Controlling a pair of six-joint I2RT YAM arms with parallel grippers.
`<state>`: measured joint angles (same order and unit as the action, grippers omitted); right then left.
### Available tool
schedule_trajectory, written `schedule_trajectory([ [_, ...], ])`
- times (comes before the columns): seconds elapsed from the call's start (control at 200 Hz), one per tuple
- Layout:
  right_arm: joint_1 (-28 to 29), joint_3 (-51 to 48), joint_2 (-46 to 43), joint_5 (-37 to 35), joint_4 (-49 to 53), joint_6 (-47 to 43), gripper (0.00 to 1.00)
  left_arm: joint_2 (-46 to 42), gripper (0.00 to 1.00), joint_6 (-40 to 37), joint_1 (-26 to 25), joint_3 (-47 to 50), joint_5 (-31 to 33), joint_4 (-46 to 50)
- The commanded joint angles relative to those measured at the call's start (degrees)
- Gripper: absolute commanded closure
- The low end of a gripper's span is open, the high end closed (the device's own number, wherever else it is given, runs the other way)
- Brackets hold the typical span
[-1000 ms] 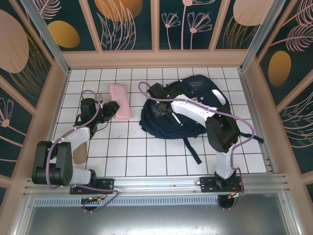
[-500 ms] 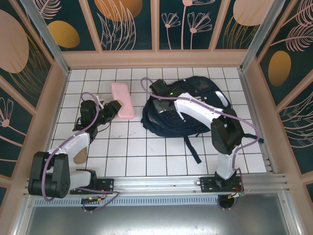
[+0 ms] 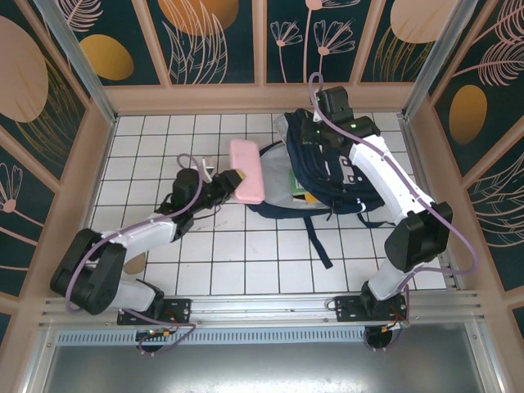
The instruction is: Pack books, pencil case, and school supplies into a backpack
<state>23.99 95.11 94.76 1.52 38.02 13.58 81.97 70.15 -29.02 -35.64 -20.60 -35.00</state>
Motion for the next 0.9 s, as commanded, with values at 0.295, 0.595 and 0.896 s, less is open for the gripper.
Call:
schedule_trajectory([
  [0.295, -0.17, -1.57, -6.34, 6.73, -5.28, 4.58, 1.00, 18.06, 0.70, -2.99, -4.49, -13.28, 10.13, 1.82],
  [0.595, -0.03, -3.47, -7.18, 7.80, -6.26, 5.40, 1.00, 28.29, 0.68, -2.37, -9.20, -19.67, 6.62, 0.55],
  [0.896, -0.17, -4.86, -6.70, 8.41, -7.87, 6.08, 1.00, 30.68, 0.58, -1.51, -13.02, -21.39, 6.84, 2.71],
])
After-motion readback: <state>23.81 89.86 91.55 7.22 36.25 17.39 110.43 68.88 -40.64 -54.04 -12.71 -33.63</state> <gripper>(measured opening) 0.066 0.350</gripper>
